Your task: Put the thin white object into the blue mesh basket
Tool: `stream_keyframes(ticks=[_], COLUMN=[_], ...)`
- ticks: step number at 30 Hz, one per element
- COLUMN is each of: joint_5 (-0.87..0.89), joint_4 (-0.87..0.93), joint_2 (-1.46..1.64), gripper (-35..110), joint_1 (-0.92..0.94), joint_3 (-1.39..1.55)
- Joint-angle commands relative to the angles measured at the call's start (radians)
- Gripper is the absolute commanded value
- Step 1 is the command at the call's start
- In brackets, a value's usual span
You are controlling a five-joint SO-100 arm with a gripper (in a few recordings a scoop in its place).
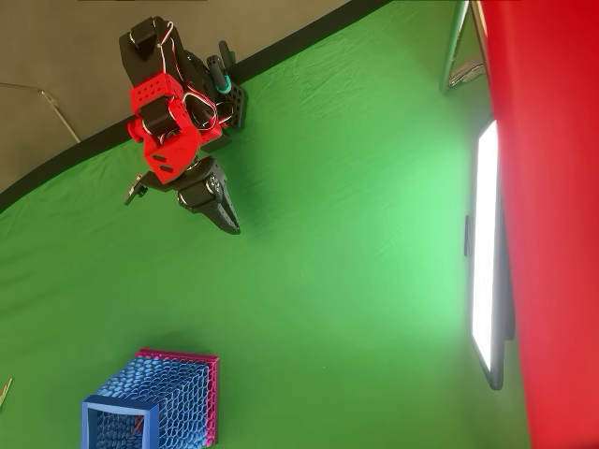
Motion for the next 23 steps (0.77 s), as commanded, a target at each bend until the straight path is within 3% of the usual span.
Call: stream_keyframes(ticks=[1, 23], joint_5=[-0.012, -0.044], joint_4=[0.021, 0.025], joint_2=[0.041, 0.049], gripper=[1, 1], joint_1=[-0.012, -0.015], joint_3=[0.025, 0.124])
